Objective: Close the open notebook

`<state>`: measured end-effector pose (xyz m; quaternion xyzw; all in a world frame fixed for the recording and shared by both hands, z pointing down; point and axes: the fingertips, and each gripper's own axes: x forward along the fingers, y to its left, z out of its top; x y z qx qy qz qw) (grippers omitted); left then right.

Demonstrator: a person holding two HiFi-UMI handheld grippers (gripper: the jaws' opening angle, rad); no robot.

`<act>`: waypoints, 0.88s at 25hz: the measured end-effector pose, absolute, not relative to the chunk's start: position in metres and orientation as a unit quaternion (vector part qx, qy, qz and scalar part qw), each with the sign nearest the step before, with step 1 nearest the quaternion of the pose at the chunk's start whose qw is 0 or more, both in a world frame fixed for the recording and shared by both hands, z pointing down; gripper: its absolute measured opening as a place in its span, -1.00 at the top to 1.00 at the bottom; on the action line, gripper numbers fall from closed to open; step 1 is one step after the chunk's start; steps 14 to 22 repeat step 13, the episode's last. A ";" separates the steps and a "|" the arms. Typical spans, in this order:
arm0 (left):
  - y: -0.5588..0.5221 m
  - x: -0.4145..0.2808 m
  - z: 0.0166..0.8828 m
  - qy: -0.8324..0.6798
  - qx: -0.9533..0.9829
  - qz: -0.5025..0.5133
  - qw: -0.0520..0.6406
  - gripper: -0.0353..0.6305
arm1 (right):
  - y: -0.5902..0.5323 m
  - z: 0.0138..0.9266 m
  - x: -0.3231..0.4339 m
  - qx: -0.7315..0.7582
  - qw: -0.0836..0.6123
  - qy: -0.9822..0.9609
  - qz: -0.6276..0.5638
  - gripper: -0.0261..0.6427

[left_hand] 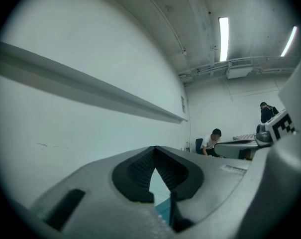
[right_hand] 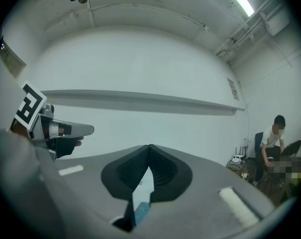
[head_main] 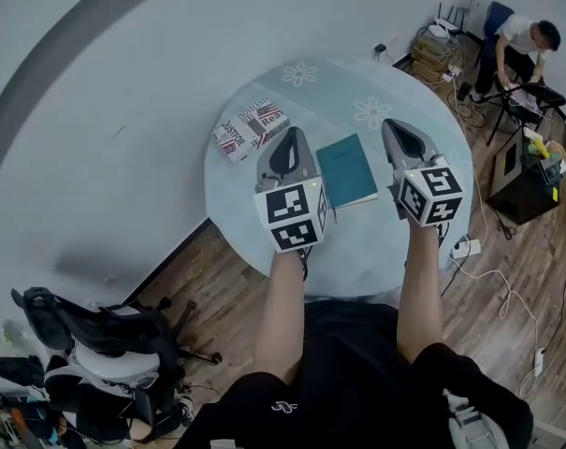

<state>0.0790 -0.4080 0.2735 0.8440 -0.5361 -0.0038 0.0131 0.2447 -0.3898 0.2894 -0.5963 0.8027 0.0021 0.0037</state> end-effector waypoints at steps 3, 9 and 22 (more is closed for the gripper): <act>-0.409 0.082 0.269 -0.534 0.846 -0.005 0.009 0.89 | -0.391 0.290 0.246 -0.594 0.004 0.804 0.003 0.89; -0.410 0.089 0.269 -0.527 0.850 0.002 0.003 0.89 | -0.394 0.296 0.245 -0.589 0.000 0.808 -0.002 0.89; -0.412 0.093 0.271 -0.525 0.851 0.005 0.002 0.89 | -0.397 0.294 0.247 -0.587 -0.001 0.809 0.002 0.89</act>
